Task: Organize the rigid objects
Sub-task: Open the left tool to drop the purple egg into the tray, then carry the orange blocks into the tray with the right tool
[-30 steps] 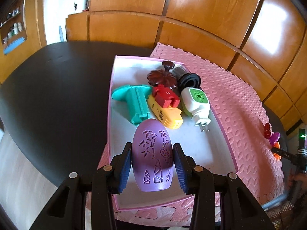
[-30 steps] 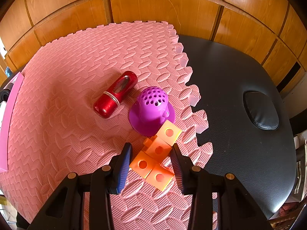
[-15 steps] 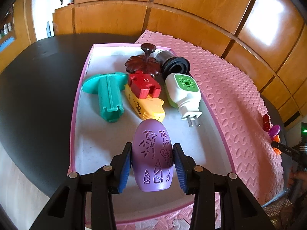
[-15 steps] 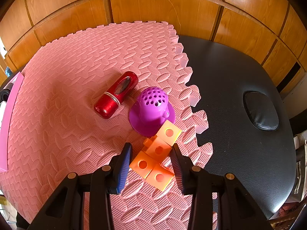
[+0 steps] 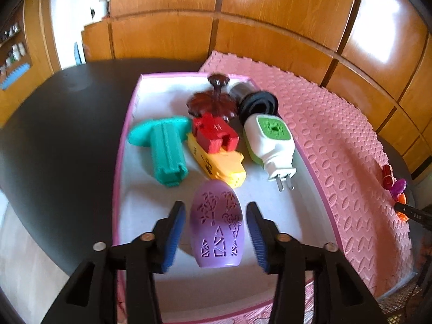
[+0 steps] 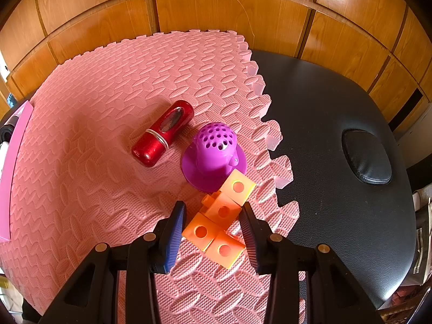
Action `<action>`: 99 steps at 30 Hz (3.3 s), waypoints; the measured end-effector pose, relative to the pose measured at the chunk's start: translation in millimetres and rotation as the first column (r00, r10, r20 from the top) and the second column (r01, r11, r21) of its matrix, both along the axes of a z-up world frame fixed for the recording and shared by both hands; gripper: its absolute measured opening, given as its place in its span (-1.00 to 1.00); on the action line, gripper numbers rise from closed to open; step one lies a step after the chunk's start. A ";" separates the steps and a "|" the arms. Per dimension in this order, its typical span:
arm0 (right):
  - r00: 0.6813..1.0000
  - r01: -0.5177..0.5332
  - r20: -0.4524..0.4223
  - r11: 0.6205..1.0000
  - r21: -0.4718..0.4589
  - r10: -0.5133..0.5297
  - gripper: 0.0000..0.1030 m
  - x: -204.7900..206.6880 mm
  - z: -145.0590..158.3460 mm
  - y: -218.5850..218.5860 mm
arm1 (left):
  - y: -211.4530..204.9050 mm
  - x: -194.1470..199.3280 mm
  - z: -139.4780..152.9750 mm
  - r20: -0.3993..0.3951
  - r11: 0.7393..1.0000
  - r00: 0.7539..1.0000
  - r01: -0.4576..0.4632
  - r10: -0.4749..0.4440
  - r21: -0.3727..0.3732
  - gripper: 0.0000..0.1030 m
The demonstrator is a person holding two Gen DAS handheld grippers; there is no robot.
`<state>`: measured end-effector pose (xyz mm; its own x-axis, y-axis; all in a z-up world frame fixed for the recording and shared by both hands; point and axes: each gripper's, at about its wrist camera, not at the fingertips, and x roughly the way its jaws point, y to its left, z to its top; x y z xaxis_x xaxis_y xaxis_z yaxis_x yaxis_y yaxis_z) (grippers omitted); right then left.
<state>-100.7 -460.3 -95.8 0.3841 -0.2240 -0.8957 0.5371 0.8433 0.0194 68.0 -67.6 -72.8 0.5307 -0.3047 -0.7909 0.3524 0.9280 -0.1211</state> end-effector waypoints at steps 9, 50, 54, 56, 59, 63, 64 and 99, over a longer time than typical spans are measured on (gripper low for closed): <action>1.000 -0.001 0.000 1.000 -0.001 0.001 -0.22 0.2 -0.6 -0.6 | 16.6 -20.7 30.4 0.123 0.999 0.992 -0.037 0.035 0.016 0.05; 0.891 -0.425 0.202 0.904 0.049 0.407 -0.22 56.5 40.7 154.4 | 35.8 -31.9 40.6 0.154 0.997 0.985 -0.074 0.074 -0.007 0.13; 0.825 -0.529 0.240 0.849 0.012 0.511 -0.22 69.8 57.7 195.4 | 38.0 -32.6 40.6 0.154 0.997 0.985 -0.077 0.078 -0.009 0.13; 0.797 -0.569 0.249 0.823 0.001 0.550 -0.22 76.1 62.2 213.0 | 39.3 -32.4 40.3 0.155 0.997 0.984 -0.081 0.081 -0.008 0.13; 0.758 -0.617 0.264 0.787 -0.007 0.597 -0.22 86.9 68.6 235.8 | 41.9 -32.1 39.2 0.153 0.996 0.984 -0.089 0.090 -0.009 0.13; 0.718 -0.661 0.270 0.750 -0.021 0.641 -0.22 98.2 72.0 256.6 | 46.6 -31.2 37.6 0.151 0.995 0.983 -0.101 0.101 -0.006 0.13; 0.711 -0.670 0.269 0.742 -0.024 0.650 -0.22 100.3 71.2 262.3 | 47.6 -30.7 37.0 0.149 0.995 0.983 -0.104 0.104 -0.006 0.13; 0.650 -0.760 0.067 0.649 0.043 0.757 -0.21 147.1 12.1 319.1 | 81.5 -25.7 29.2 0.127 0.980 0.972 -0.197 0.197 -0.013 0.13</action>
<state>46.4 -141.3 -83.8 0.4295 0.2164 -0.8768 -0.2919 0.9520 0.0920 42.4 13.9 -43.6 0.6766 -0.1839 -0.7130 0.1750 0.9807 -0.0868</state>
